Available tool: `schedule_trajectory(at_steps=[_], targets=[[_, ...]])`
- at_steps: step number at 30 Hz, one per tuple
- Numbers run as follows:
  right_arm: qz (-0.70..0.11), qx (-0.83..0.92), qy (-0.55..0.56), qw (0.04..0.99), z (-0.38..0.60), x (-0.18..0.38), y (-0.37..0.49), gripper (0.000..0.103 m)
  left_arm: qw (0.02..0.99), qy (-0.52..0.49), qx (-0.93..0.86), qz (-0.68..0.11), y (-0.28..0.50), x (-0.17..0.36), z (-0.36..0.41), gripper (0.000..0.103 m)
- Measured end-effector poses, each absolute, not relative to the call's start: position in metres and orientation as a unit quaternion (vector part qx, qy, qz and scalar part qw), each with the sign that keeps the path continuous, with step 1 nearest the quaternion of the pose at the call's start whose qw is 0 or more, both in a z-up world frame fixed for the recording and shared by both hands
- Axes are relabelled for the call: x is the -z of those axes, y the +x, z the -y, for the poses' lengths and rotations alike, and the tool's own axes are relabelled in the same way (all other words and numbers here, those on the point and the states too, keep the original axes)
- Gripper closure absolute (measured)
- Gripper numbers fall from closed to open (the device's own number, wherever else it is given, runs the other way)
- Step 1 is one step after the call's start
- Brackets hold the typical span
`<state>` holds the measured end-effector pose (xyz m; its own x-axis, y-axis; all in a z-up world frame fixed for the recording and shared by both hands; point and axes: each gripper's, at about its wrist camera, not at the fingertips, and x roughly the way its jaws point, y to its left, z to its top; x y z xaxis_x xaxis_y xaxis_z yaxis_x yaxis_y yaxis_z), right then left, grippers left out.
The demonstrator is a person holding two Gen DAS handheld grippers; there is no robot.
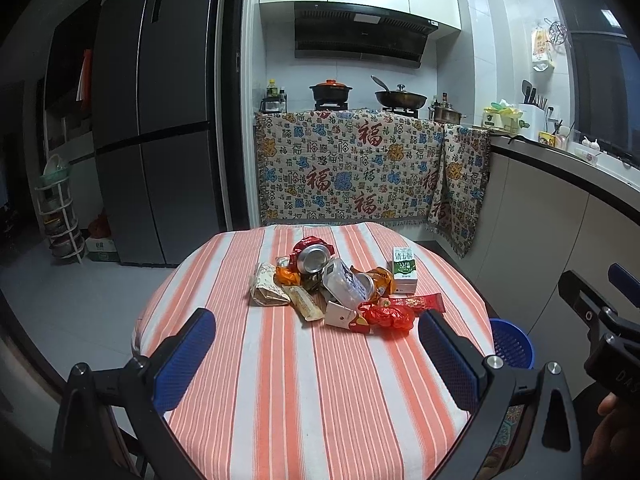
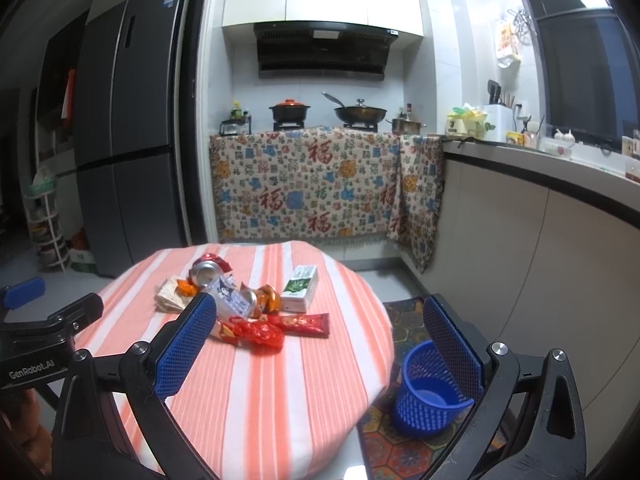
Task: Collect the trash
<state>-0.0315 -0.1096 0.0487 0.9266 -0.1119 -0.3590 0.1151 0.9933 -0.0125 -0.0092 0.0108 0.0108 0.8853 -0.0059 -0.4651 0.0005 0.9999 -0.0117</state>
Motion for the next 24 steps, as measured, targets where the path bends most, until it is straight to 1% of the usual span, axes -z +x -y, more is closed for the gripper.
schedule_trajectory(at_steps=[24], targets=[[-0.181,0.051,-0.001,0.982,0.1082,-0.0476,-0.0332,0.000,0.970,0.002,-0.007,-0.245,-0.0056,-0.0105,-0.0099,0.000]])
